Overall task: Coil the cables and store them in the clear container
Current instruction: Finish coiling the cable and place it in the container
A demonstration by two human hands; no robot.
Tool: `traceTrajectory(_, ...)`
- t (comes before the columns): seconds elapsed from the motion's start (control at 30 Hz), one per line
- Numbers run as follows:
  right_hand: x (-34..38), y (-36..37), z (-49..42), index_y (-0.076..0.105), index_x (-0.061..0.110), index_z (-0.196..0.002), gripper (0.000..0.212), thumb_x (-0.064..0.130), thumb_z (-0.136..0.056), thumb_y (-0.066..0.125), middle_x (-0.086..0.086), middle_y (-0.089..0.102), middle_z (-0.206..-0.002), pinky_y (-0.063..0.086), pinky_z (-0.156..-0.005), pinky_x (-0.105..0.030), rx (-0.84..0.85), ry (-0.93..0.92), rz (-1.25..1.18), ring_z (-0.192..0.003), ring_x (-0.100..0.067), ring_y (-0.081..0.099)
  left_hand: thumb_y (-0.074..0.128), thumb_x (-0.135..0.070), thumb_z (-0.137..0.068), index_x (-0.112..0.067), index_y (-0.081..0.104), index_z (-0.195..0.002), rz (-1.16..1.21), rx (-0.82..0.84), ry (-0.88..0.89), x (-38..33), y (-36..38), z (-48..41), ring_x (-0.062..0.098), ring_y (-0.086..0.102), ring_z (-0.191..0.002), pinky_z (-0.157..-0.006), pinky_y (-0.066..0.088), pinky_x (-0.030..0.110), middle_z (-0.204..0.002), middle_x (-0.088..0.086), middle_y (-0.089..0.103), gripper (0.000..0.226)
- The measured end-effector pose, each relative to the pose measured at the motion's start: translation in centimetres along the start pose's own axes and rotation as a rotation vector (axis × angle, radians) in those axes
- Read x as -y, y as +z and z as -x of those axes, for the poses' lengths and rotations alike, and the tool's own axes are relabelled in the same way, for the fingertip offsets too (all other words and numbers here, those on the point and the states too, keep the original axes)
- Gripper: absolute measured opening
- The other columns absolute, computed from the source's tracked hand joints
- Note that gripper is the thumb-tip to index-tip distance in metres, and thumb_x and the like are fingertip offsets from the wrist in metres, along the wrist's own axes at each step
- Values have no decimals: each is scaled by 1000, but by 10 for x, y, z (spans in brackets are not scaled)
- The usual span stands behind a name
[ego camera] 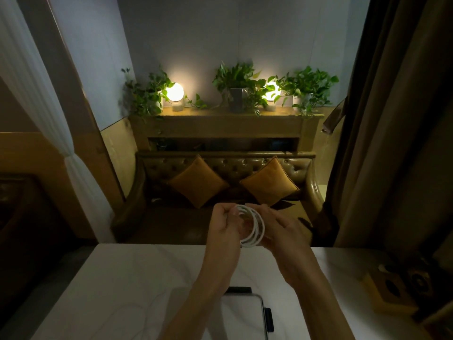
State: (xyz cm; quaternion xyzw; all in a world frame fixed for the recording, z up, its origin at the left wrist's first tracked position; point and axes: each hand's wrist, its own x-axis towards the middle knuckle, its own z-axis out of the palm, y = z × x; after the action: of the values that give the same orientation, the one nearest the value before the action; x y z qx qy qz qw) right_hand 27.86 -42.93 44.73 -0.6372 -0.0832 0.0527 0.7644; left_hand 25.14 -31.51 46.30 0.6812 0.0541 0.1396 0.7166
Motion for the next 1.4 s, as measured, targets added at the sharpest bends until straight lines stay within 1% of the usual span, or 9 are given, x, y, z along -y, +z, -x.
traceTrajectory(0.1, 0, 4, -4, 60, 13, -120, 44, 44, -97, 38, 6, 67, -88, 54, -86, -25, 59, 93, 172, -79, -13, 66, 39, -21, -99, -25, 51, -94, -38, -18, 36, 7, -2, 0, 0, 62, -72, -55, 49, 8, -90, -3, 58, 14)
traceTrajectory(0.17, -1, 6, -2, 49, 16, -128, 69, 65, -79, 50, 15, 55, -90, 48, -79, -6, 79, 56, 285, -80, 1, 56, 39, -21, -99, -26, 51, -93, -7, -25, 22, 11, -1, 0, 7, 61, -79, -55, 49, 11, -93, -2, 59, 15)
traceTrajectory(0.23, -3, 8, 8, 43, 25, -137, 53, 46, -89, 49, 23, 54, -106, 44, -74, 1, 112, -52, 308, -96, 10, 54, 40, -21, -99, -26, 52, -95, 51, -28, -10, 14, 1, -1, 14, 62, -85, -58, 51, 14, -98, 3, 60, 14)
traceTrajectory(0.33, -7, 4, 12, 45, 36, -131, 41, 15, -96, 48, 11, 56, -124, 53, -79, -12, 45, -136, 217, -112, -6, 57, 42, -21, -99, -27, 53, -98, 132, -1, -60, 18, 4, -2, 20, 63, -93, -69, 52, 22, -106, 7, 61, 13)
traceTrajectory(0.57, -7, -10, 5, 46, 35, -129, 42, 16, -93, 56, 13, 62, -115, 52, -66, -9, -42, -177, 212, -98, 6, 62, 49, -9, -95, -25, 60, -100, 86, 69, -105, 30, -8, -5, 22, 68, -95, -74, 58, 30, -107, 6, 65, 20)
traceTrajectory(0.87, -54, -25, 0, 63, 25, -113, 26, 19, -88, 62, 17, 66, -95, 47, -62, -11, 62, 96, 524, -83, 4, 63, 59, -9, -90, -8, 58, -119, -145, 152, -163, 72, -29, 0, 22, 66, -96, -77, 60, 40, -113, 11, 64, 29)
traceTrajectory(1.07, -153, -22, 32, 70, 7, -109, 29, 5, -81, 70, -11, 74, -101, 59, -82, -34, 12, 381, 286, -93, -21, 71, 63, -17, -87, -10, 60, -116, -242, 216, -421, 158, -71, 24, 29, 66, -101, -89, 55, 51, -114, 13, 65, 30)
traceTrajectory(1.17, -205, -10, 59, 69, 5, -111, 30, 3, -81, 69, -13, 74, -100, 57, -81, -33, -66, 519, 194, -94, -26, 71, 61, 1, -86, -9, 64, -98, -150, 196, -586, 203, -97, 45, 37, 64, -98, -93, 49, 58, -112, 25, 65, 17)
traceTrajectory(1.4, -261, 17, 82, 72, 11, -107, 27, 9, -80, 71, -6, 76, -98, 58, -80, -28, -78, 637, 165, -91, -19, 72, 48, -4, -95, 12, 56, -114, 18, 298, -760, 247, -147, 73, 25, 68, -87, -76, 59, 26, -101, 19, 67, 26)
